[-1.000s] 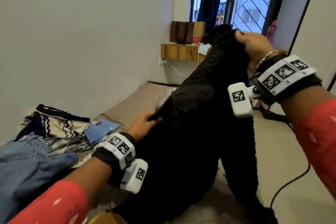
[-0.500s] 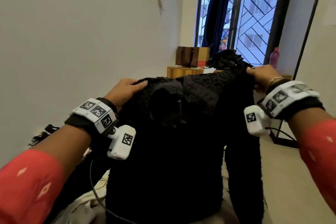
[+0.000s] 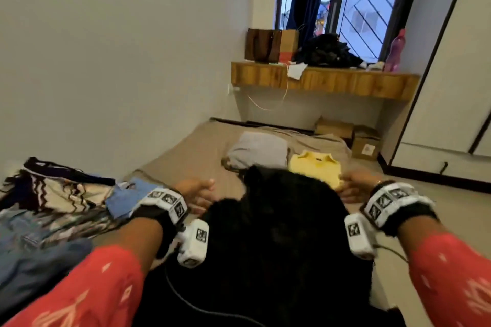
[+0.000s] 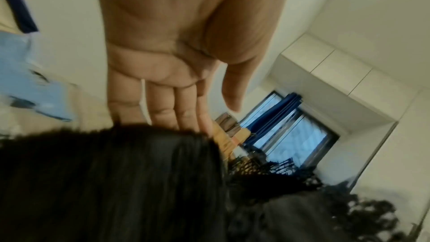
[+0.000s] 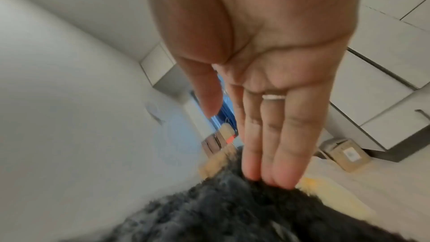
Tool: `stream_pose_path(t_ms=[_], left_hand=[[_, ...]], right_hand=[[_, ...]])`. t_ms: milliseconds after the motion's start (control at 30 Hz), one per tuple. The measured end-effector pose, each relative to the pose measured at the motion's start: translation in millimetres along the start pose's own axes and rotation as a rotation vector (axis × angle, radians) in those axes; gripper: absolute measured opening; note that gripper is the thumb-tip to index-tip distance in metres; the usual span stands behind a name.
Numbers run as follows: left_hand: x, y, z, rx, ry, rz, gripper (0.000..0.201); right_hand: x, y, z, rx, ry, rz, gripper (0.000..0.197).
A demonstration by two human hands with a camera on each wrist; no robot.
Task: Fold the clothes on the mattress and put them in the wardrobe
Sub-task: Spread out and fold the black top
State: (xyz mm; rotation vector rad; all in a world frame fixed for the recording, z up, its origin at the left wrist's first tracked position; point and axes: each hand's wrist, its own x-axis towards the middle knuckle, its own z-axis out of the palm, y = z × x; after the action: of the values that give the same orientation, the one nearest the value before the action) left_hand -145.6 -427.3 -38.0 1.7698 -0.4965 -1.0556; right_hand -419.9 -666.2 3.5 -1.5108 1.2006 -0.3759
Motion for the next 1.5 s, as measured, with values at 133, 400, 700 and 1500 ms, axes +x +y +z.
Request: stream_pose_path(t_ms=[133,400,700,1500], left_hand=[[32,-70,21,0.278,-0.139,-0.218,0.031],[63,-112,52,0.718,0.014,-0.037,0.018],[67,-98,-18,0.145,0.364,0.027,0.032],[-105,96,56,0.031,-0.228,0.713,0.024]], right_hand=[[26,80,38,-0.102,-0.140,0.099,0.012],[34,112,114,-0.424,-0.353,-0.306,0.015],[45,149,130,-1.135,-0.521,-0.273,0.023],[-92,-67,88,0.249,-0.394,-0.346,0.020]])
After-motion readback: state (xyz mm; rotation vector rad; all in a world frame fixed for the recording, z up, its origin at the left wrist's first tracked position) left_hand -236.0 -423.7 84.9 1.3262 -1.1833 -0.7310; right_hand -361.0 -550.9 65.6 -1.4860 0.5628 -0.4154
